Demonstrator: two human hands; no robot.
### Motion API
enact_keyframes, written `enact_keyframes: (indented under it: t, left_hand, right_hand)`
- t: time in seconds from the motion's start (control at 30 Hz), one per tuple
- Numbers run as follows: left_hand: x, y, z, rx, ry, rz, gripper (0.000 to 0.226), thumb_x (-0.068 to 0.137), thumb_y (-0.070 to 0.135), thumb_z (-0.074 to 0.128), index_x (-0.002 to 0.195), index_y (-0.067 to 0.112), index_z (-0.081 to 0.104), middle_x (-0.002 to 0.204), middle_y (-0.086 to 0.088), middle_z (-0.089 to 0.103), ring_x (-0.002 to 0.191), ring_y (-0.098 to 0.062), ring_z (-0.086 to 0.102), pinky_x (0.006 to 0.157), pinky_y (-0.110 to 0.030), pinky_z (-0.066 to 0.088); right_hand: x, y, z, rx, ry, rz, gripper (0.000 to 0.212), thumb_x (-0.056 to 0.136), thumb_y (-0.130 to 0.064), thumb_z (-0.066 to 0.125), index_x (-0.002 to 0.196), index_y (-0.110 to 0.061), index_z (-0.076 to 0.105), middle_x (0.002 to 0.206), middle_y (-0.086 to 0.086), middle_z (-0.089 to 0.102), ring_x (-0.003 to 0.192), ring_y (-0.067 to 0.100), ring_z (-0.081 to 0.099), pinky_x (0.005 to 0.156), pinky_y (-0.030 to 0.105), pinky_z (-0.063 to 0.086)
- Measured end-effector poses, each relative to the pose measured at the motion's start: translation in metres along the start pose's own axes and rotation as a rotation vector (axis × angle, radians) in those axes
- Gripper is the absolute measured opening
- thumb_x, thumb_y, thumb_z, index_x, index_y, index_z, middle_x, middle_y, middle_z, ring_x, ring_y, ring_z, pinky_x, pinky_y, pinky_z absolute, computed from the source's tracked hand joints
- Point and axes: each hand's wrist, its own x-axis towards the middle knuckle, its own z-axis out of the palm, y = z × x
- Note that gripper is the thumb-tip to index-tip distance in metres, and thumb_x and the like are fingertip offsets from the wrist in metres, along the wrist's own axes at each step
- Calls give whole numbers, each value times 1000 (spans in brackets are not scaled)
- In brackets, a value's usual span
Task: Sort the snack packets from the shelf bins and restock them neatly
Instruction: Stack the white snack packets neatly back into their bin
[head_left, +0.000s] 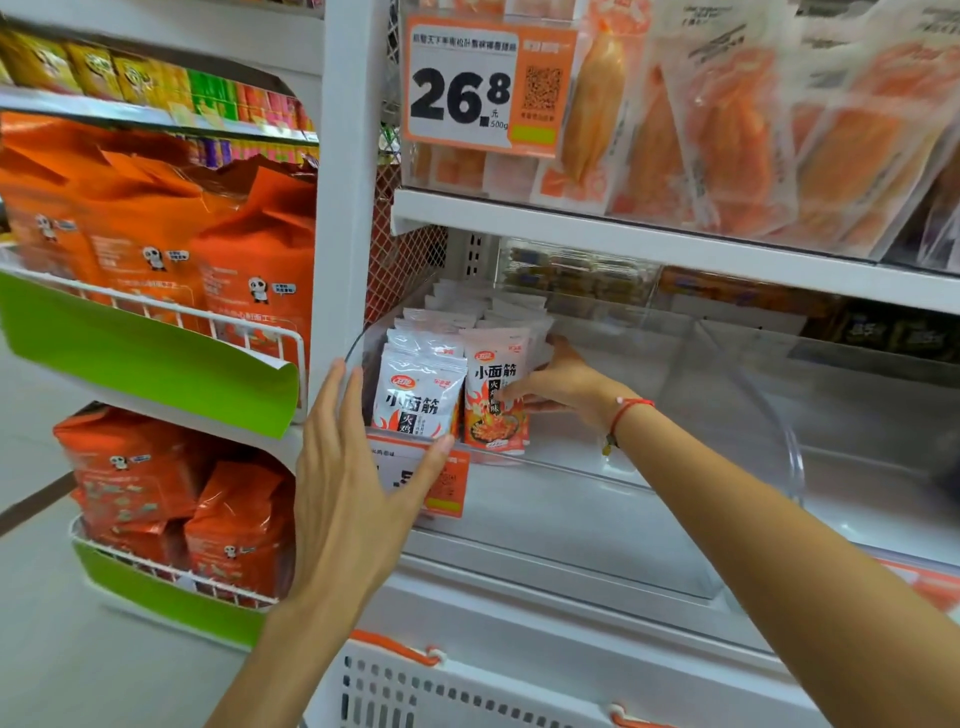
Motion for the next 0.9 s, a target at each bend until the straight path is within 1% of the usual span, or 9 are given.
enact_keyframes:
  t: [0.07, 0.17, 0.3, 0.43, 0.53, 0.6, 0.63, 0.77, 0.9]
  left_hand:
    - [0, 0, 1, 6, 1, 3, 104, 73, 87, 29, 154, 23, 13, 160, 10, 6, 145, -11, 12, 108, -28, 19]
    - [0, 0, 2, 0, 11, -6, 104, 73, 86, 30, 153, 22, 15, 161, 8, 8, 145, -12, 13, 108, -29, 18]
    - [0, -1, 4, 11, 19, -8, 103, 74, 84, 31, 153, 20, 18, 161, 6, 9, 145, -13, 14, 108, -30, 19]
    - [-1, 0, 4, 13, 16, -11, 101, 75, 84, 31, 153, 20, 17, 161, 7, 8, 145, -12, 12, 108, -29, 17]
    - [-1, 0, 2, 20, 9, -19, 102, 74, 84, 30, 153, 21, 15, 161, 7, 6, 145, -12, 11, 108, -29, 17]
    - [0, 0, 1, 20, 0, -18, 103, 73, 85, 30, 153, 22, 14, 161, 8, 6, 145, -13, 11, 108, -29, 18]
    - [0, 0, 0, 19, -4, -17, 103, 73, 85, 30, 153, 22, 13, 161, 9, 6, 145, -13, 11, 108, -29, 18]
    - [0, -1, -1, 9, -6, -21, 103, 73, 85, 31, 153, 23, 12, 160, 11, 5, 145, -12, 11, 108, -30, 19]
    - [0, 2, -1, 7, -12, -26, 103, 73, 85, 30, 153, 23, 11, 160, 10, 5, 145, -12, 11, 108, -31, 21]
  right_hand:
    - [-1, -4, 2, -9, -20, -13, 52, 73, -7, 81, 93, -26, 37, 95, -4, 58, 93, 19, 60, 66, 24, 56]
    - [0, -5, 5, -42, -14, -16, 66, 71, -13, 84, 108, -26, 31, 108, 1, 58, 92, 19, 60, 55, 21, 53]
    - [4, 4, -1, -61, 153, -30, 68, 69, -19, 86, 112, -20, 33, 119, 8, 58, 96, 23, 60, 54, 25, 53]
    - [6, 2, 4, -257, 227, -97, 74, 66, -36, 87, 117, -19, 37, 121, 5, 60, 105, 26, 62, 78, 37, 56]
    - [3, -4, 10, -156, 172, -76, 63, 69, -24, 87, 106, -18, 36, 105, 2, 59, 93, 22, 63, 67, 29, 58]
    - [2, -5, 7, -88, 119, -45, 49, 73, -13, 83, 93, -18, 38, 92, 1, 59, 88, 22, 65, 70, 30, 59]
    - [3, -4, 4, -97, 112, -47, 50, 73, -10, 82, 96, -18, 39, 91, 4, 61, 89, 24, 67, 75, 35, 59]
    - [2, -3, -3, -222, 209, -188, 77, 71, -10, 82, 132, -15, 35, 98, 5, 60, 91, 31, 67, 80, 47, 58]
    - [0, -5, -3, -339, 237, -269, 71, 74, -7, 80, 133, -10, 41, 108, 8, 58, 95, 28, 61, 70, 35, 57]
